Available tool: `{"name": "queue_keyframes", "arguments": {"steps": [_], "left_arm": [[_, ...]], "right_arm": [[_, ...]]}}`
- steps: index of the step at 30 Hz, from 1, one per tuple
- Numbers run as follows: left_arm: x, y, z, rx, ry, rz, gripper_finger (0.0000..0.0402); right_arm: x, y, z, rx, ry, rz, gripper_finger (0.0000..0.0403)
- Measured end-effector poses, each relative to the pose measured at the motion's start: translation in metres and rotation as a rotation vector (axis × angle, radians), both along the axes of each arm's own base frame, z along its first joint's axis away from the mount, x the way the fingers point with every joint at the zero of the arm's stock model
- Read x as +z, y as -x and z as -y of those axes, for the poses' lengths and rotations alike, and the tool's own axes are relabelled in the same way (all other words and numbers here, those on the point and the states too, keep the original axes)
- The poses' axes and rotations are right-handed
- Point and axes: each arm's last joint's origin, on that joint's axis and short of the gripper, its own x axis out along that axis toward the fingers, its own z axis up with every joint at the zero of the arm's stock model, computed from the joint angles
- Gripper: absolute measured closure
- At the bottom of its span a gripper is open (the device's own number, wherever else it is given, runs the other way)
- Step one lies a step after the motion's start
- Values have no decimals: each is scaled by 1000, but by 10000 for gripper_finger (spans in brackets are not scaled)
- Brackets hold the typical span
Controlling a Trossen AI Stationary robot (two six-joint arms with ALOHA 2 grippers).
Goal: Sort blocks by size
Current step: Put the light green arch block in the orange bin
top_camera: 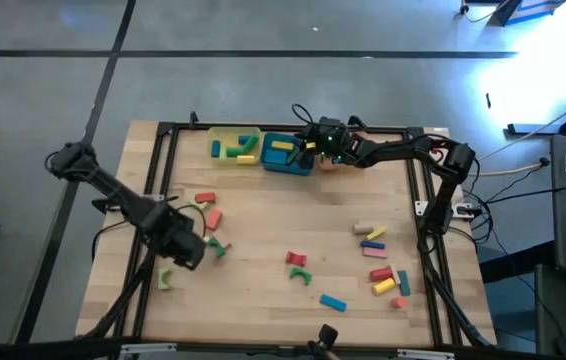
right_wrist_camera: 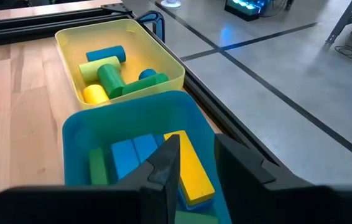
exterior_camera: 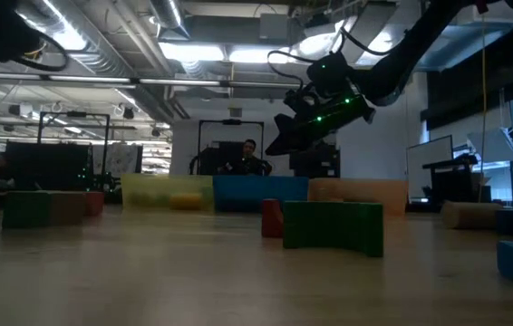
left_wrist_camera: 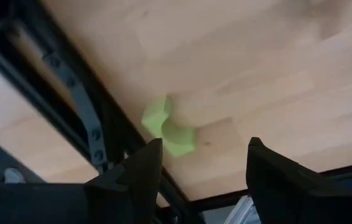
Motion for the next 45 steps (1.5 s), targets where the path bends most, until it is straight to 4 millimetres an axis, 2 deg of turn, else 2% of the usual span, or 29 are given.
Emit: {"name": "queue_keyframes", "arguments": {"steps": [4, 11, 21, 33, 40, 45], "left_arm": [[0, 11, 15, -54, -5, -10, 204], [-1, 22, 27, -349, -64, 81, 204], [-25, 14, 54, -775, -64, 103, 204], [-53, 16, 70, -776, -115, -11, 204], [-75, 30, 57, -712, -143, -132, 204], [-87, 31, 54, -737, -131, -106, 204]], "right_arm": [[-1, 0, 0, 0, -4, -8, 302], [-2, 1, -1, 0, -10, -19, 301], [-3, 1, -1, 1, -16, -29, 301], [-4, 1, -1, 1, -21, -39, 301], [-4, 1, -2, 45, -38, -30, 301], [-4, 1, -3, 49, -39, -29, 301]]}}
